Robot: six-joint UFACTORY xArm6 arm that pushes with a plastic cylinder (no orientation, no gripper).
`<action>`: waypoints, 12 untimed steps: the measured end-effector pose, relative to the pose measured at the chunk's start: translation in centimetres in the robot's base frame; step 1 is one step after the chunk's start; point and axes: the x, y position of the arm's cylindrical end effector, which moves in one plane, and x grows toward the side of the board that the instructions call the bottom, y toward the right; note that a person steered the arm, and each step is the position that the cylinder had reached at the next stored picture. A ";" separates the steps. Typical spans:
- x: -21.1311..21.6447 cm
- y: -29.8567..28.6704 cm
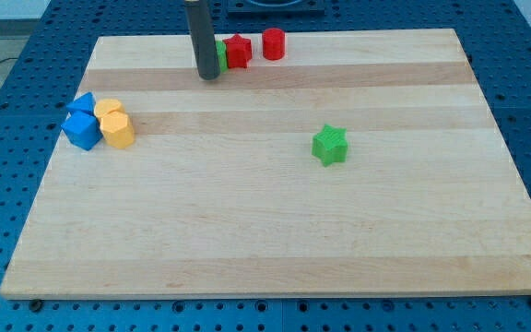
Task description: Move green circle along with red star beside red circle
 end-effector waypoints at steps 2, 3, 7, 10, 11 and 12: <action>0.0 3.7; -0.3 4.9; -2.5 -9.5; 2.4 -7.3; 2.4 -4.5; 1.8 -2.4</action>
